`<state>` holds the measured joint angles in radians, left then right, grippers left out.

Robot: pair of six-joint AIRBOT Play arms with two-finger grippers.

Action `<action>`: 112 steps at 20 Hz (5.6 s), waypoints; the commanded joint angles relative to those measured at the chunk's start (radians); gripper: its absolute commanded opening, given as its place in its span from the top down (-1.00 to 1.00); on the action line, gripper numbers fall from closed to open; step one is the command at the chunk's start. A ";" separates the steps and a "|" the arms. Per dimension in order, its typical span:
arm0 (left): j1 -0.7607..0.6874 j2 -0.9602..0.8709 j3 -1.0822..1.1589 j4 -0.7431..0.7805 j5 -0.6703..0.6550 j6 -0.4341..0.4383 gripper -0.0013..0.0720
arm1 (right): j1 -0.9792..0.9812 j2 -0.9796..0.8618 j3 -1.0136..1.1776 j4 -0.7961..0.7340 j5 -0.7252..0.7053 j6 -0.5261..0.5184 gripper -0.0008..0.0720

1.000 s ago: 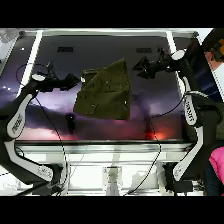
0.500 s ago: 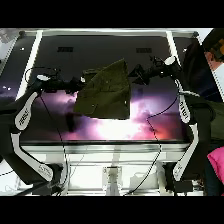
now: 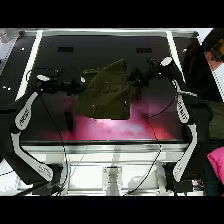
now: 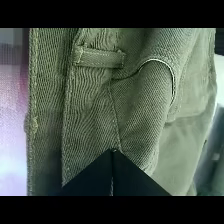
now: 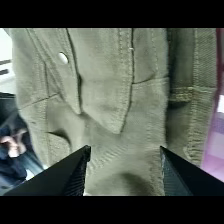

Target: Fold the clothes and pants, and hang the long-sleeved shirts on hangers.

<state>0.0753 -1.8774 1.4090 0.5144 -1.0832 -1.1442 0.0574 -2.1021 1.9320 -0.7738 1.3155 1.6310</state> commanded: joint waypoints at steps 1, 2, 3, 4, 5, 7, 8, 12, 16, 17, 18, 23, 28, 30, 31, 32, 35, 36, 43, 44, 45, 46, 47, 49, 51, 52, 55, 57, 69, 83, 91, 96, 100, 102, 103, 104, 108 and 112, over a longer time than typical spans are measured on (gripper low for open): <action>0.001 0.000 0.001 -0.050 -0.021 0.000 0.93 | 0.014 -0.016 0.000 -0.034 -0.016 -0.002 -0.39; 0.001 0.000 0.001 -0.077 -0.023 0.000 0.93 | 0.021 -0.024 0.000 -0.031 -0.031 -0.002 -0.39; 0.001 0.000 0.001 -0.096 -0.023 0.002 0.93 | 0.027 -0.032 0.000 -0.030 -0.045 -0.006 -0.39; 0.001 0.000 0.001 -0.105 -0.023 0.010 0.93 | 0.033 -0.041 0.000 -0.024 -0.061 -0.010 -0.39; 0.001 0.000 0.001 -0.105 -0.022 0.009 0.93 | 0.038 -0.050 0.000 -0.011 -0.071 -0.011 -0.38; 0.001 0.000 0.001 -0.104 -0.022 0.009 0.93 | 0.049 -0.066 0.000 0.019 -0.085 -0.028 -0.31; 0.001 0.000 0.001 -0.104 -0.021 0.010 0.93 | 0.053 -0.071 0.000 0.021 -0.091 -0.028 -0.31; 0.001 0.000 0.001 -0.105 -0.021 0.024 0.93 | 0.063 -0.075 0.000 0.024 -0.113 -0.032 0.33; 0.002 0.004 0.002 -0.104 0.003 0.091 0.94 | 0.056 -0.067 0.045 0.037 -0.027 -0.062 0.91; 0.003 0.010 0.002 -0.105 0.010 0.106 0.94 | 0.053 -0.066 0.078 0.037 0.008 -0.063 0.91; 0.005 0.017 0.003 -0.105 0.010 0.126 0.94 | 0.048 -0.063 0.119 0.038 0.035 -0.063 0.92; 0.042 0.040 0.004 -0.102 0.005 0.127 0.93 | -0.004 -0.015 0.142 -0.100 0.099 0.044 0.92; 0.055 0.040 0.004 -0.096 -0.010 0.127 0.01 | -0.053 -0.015 0.140 -0.138 0.130 0.039 0.92; 0.055 0.035 0.004 -0.096 -0.033 0.108 0.02 | -0.051 -0.015 0.140 -0.138 0.132 0.035 0.92; 0.055 0.028 0.004 -0.096 -0.068 0.092 0.02 | -0.045 -0.015 0.140 -0.138 0.132 0.030 0.92; 0.055 0.016 0.004 -0.097 -0.111 0.084 0.02 | -0.042 -0.015 0.140 -0.138 0.131 0.025 0.92; 0.044 -0.019 0.005 -0.100 -0.195 0.055 0.01 | -0.031 -0.015 0.140 -0.134 0.132 0.025 0.92; 0.035 -0.027 0.005 -0.102 -0.203 0.055 -0.01 | -0.030 -0.015 0.140 -0.132 0.132 0.024 0.92; 0.014 -0.060 0.006 -0.096 -0.159 -0.002 -0.01 | -0.028 -0.015 0.140 -0.074 0.132 0.005 0.92; 0.014 -0.062 0.006 -0.095 -0.154 -0.002 -0.01 | -0.027 -0.015 0.140 -0.069 0.132 0.002 0.92; 0.015 -0.063 0.006 -0.092 -0.143 -0.002 -0.01 | -0.024 -0.015 0.140 -0.068 0.132 -0.001 0.92; 0.015 -0.063 0.006 -0.087 -0.125 -0.002 -0.01 | -0.021 -0.015 0.140 -0.068 0.132 -0.002 0.92; 0.015 -0.065 0.006 -0.088 -0.117 -0.005 0.00 | -0.018 -0.015 0.140 -0.068 0.132 -0.002 0.92; 0.001 -0.074 0.008 -0.104 -0.109 -0.020 0.00 | -0.007 -0.015 0.140 -0.069 0.131 -0.017 0.92; -0.016 -0.090 0.029 -0.108 -0.109 -0.020 0.00 | -0.001 -0.015 0.140 -0.069 0.131 -0.024 0.92; -0.023 -0.101 0.046 -0.109 -0.109 -0.023 0.00 | 0.002 -0.015 0.140 -0.069 0.131 -0.024 0.92; -0.037 -0.133 0.087 -0.132 -0.109 -0.061 0.03 | 0.001 -0.015 0.137 -0.069 0.132 -0.024 0.92; -0.037 -0.134 0.088 -0.175 -0.110 -0.060 0.30 | 0.002 -0.015 0.137 -0.069 0.131 -0.024 0.92; -0.017 0.036 0.323 -0.370 -0.120 0.107 0.94 | -0.040 0.129 0.138 0.117 0.003 -0.059 0.92; -0.015 0.187 0.384 -0.922 -0.044 0.259 0.94 | -0.095 0.571 0.138 0.122 -0.336 -0.043 0.92; -0.140 0.185 0.384 -1.012 0.148 0.399 0.94 | -0.061 0.579 0.103 0.076 -0.607 -0.119 0.92; -0.175 0.170 0.402 -1.012 0.302 0.430 0.94 | -0.013 0.501 0.095 0.043 -1.012 -0.209 0.92; -0.174 0.105 0.504 -0.985 0.302 0.423 0.95 | -0.008 0.442 0.095 0.045 -1.142 -0.210 0.92; -0.173 0.073 0.532 -0.864 0.302 0.356 0.94 | -0.008 0.426 0.095 0.034 -1.133 -0.214 0.92; -0.173 0.058 0.533 -0.803 0.301 0.320 0.94 | -0.008 0.418 0.095 0.031 -1.111 -0.218 0.92; -0.171 0.044 0.532 -0.761 0.293 0.311 0.94 | -0.010 0.412 0.095 0.024 -1.075 -0.236 0.92; -0.127 0.011 0.531 -0.422 0.232 0.180 0.94 | -0.071 0.407 0.095 -0.019 -0.765 -0.239 0.92; -0.084 0.013 0.531 -0.015 0.060 0.041 0.95 | -0.148 0.408 0.073 -0.035 -0.356 -0.227 0.92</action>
<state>-0.0349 -1.8576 1.9381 0.1726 -0.9138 -0.9802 -0.0456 -1.6932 2.0186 -0.7856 0.6559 1.3983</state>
